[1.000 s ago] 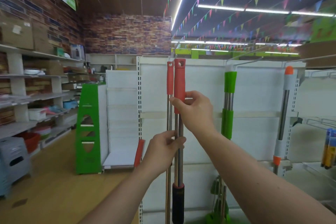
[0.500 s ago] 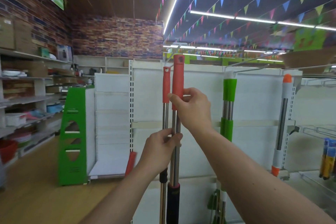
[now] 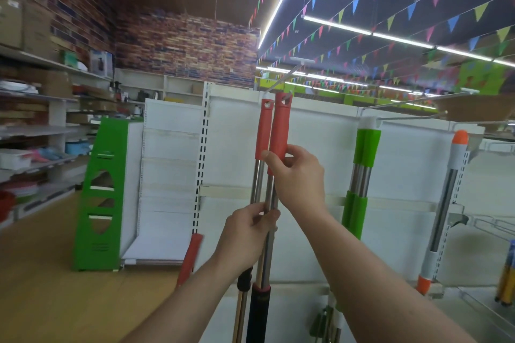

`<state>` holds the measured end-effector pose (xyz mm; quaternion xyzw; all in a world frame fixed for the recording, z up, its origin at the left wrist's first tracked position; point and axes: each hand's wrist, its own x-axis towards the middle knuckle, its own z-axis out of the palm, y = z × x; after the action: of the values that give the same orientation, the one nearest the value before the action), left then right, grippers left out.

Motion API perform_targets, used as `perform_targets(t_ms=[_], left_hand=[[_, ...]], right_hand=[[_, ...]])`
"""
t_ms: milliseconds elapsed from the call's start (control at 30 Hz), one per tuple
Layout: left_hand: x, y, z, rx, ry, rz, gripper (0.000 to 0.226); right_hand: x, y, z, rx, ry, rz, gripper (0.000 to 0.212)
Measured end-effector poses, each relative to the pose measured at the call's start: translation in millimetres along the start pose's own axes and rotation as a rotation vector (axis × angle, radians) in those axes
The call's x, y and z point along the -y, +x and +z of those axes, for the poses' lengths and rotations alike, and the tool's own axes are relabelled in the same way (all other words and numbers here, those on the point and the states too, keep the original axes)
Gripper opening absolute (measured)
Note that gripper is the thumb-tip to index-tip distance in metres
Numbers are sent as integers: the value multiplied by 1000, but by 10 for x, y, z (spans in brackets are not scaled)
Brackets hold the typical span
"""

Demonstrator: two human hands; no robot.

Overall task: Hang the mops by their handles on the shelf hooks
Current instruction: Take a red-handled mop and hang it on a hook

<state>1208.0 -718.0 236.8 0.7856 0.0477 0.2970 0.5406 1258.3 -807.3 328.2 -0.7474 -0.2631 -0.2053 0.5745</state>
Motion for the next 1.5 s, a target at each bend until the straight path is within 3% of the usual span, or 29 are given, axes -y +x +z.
perform_targets(t_ms=[467, 1100, 1500], left_hand=[[271, 467, 3, -42, 7, 5, 29], [498, 852, 3, -92, 31, -18, 31], [534, 916, -5, -105, 111, -7, 37]], right_hand=[[-218, 381, 343, -10, -81, -55, 25], [-354, 657, 611, -42, -387, -69, 38], [-374, 704, 658, -39, -393, -43, 41]])
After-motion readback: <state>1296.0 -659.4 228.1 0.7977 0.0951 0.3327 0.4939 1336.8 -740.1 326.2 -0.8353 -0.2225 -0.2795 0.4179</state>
